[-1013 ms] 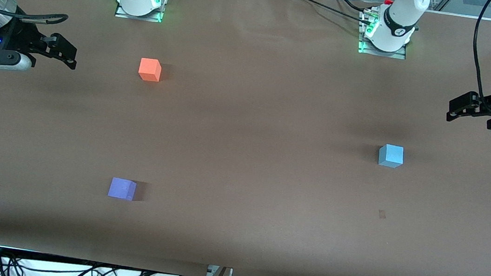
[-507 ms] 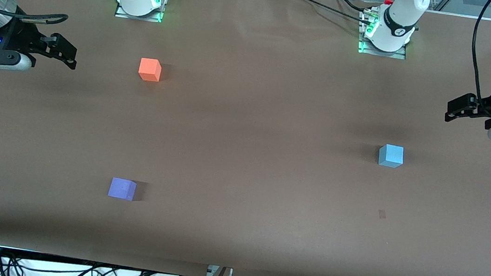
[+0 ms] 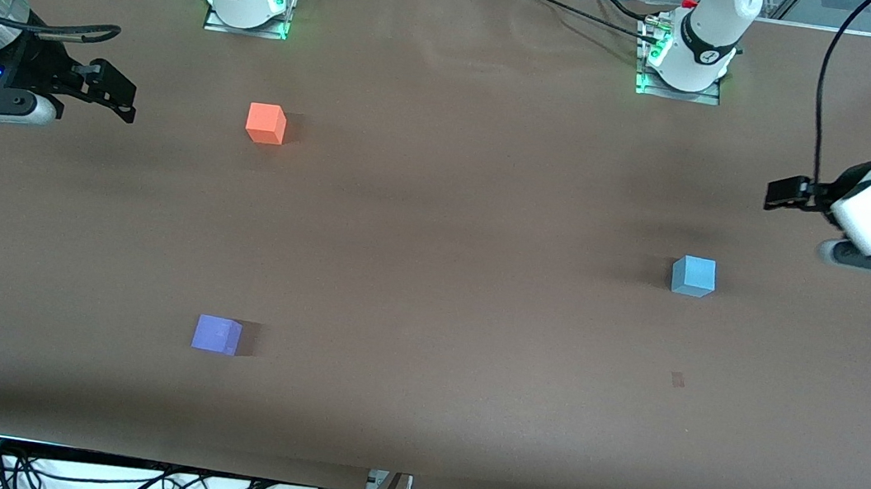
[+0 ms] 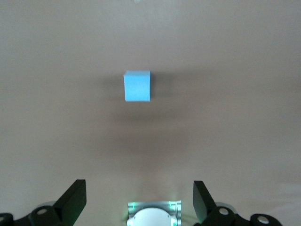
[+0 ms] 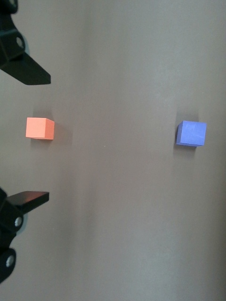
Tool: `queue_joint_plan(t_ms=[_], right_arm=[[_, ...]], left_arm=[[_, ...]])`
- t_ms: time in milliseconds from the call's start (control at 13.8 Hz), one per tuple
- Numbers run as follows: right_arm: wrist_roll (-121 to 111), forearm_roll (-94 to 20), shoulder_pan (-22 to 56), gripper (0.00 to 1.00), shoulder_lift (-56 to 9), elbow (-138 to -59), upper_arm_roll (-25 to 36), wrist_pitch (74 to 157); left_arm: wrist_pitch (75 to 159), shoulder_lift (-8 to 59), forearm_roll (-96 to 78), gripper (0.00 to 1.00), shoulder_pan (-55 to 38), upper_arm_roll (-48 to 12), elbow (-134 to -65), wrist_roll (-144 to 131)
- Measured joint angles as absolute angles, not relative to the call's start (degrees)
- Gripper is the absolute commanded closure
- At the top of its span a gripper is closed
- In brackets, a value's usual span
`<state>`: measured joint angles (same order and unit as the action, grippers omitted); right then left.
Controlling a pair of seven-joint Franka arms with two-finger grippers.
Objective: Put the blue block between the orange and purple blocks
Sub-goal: 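Reach the open left gripper down over the light blue cube, then close the left gripper on the light blue cube and lift it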
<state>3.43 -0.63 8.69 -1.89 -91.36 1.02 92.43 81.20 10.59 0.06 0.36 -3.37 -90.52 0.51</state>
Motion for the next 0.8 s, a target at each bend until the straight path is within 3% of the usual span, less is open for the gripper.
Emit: queue_joint_plan(t_ms=[434, 796], right_arm=[[3.4, -0.6, 8.7, 0.00, -1.9, -91.4, 1.1, 92.4], [3.4, -0.6, 8.7, 0.00, -1.9, -91.4, 1.1, 92.4]], left_arm=[[84.3, 22.4, 0.1, 0.00, 0.5, -3.6, -94.6, 0.5], [114.6, 24.6, 4.5, 0.00, 1.4, -3.5, -108.5, 1.4]])
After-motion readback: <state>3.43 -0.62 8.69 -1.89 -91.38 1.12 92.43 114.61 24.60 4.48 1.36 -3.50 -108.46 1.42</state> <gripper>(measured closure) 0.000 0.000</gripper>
